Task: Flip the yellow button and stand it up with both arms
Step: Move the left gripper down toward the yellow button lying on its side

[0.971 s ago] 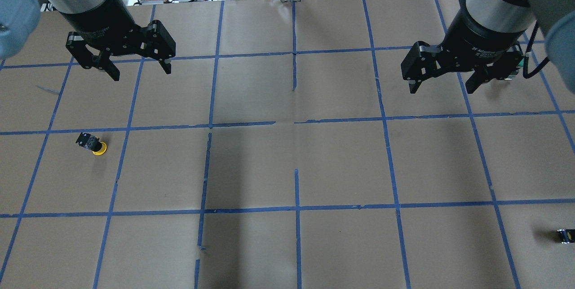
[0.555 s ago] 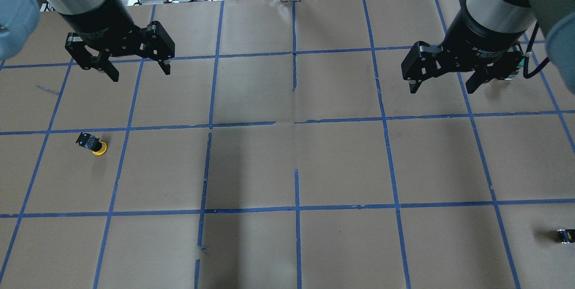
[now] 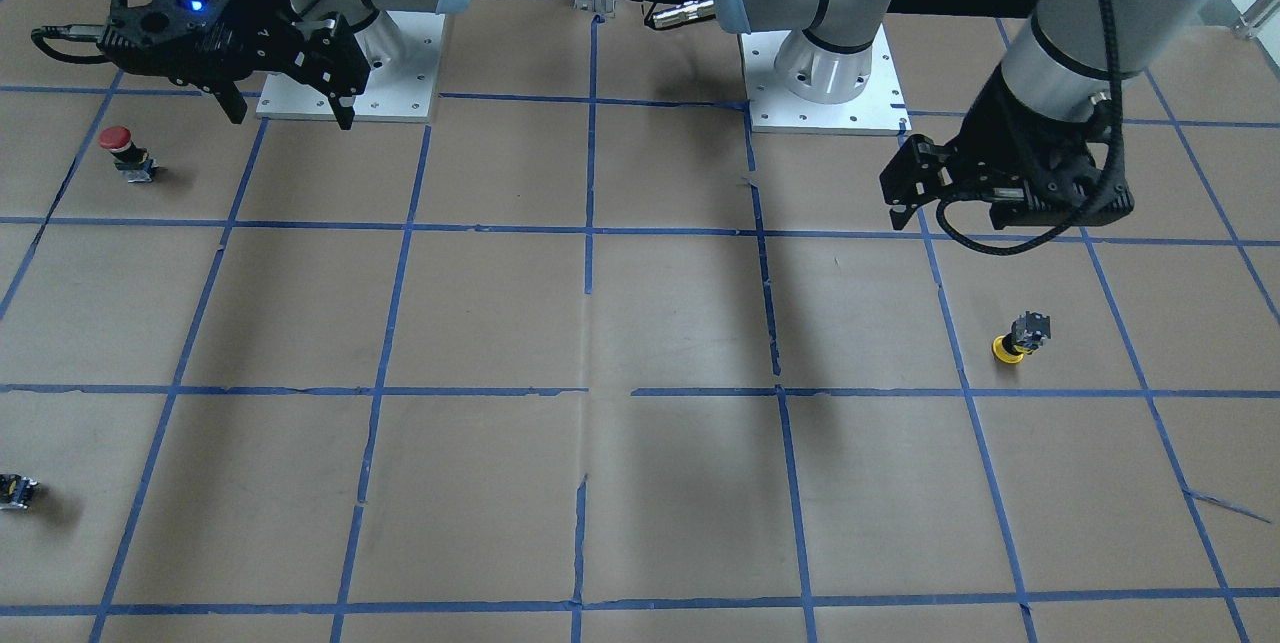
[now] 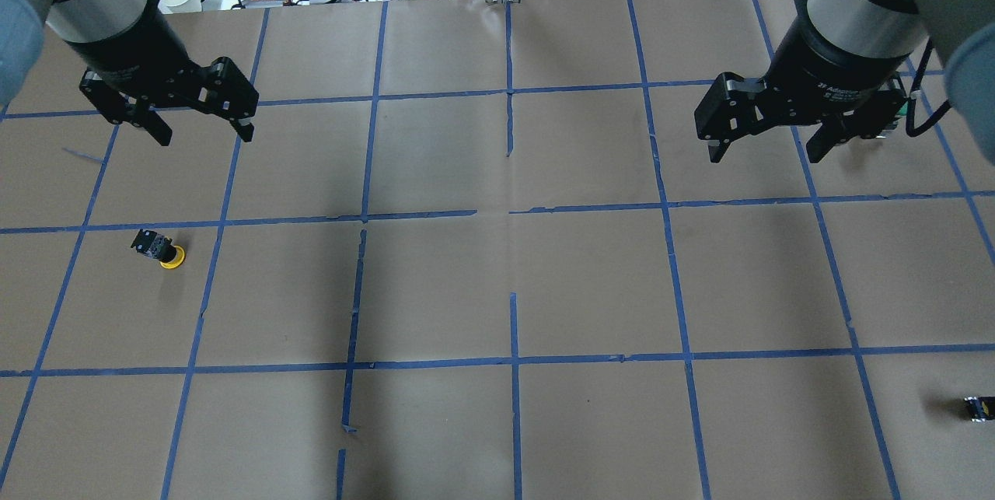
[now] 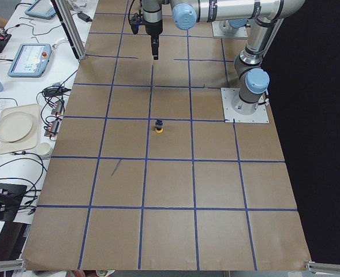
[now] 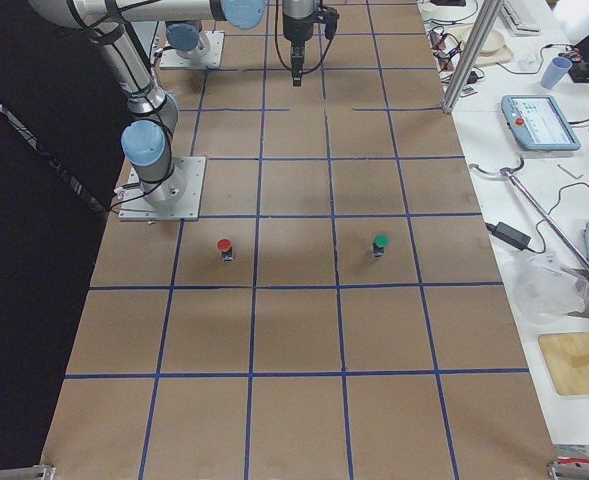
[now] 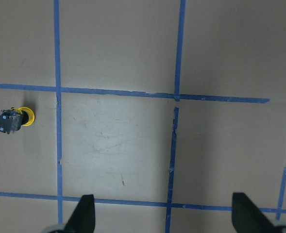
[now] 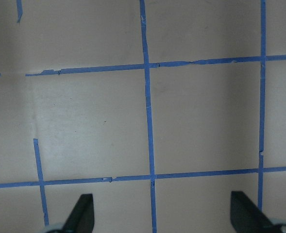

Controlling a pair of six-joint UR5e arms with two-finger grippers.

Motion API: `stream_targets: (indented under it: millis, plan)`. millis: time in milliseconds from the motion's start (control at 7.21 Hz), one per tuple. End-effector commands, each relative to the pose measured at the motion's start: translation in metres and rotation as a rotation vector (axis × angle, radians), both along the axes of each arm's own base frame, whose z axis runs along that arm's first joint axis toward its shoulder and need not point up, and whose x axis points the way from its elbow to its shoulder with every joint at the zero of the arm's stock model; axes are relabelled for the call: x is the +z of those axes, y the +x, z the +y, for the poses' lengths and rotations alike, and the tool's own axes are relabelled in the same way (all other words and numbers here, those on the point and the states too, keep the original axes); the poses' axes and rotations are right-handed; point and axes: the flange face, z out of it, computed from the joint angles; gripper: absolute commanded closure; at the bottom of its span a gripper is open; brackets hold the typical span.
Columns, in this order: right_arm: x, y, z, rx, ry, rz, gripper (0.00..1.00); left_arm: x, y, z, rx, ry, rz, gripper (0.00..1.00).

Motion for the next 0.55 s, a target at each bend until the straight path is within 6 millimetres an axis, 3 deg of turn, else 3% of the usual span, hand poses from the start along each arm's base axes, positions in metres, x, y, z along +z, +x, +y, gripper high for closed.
stream_targets:
  millis: [0, 139, 416]
  plan:
    - [0.000, 0.001, 0.005, 0.001, -0.002, 0.002, 0.00, -0.047, 0.091, 0.006, -0.131, 0.000, 0.019, 0.00]
    - [0.000, 0.000, 0.006, 0.003, -0.001, 0.006, 0.00, -0.070, 0.121, 0.006, -0.198, -0.052, -0.011, 0.00]
    - [0.001, 0.000, 0.007, 0.003, -0.002, 0.003, 0.00, -0.146, 0.198, 0.012, -0.236, -0.041, 0.007, 0.00]
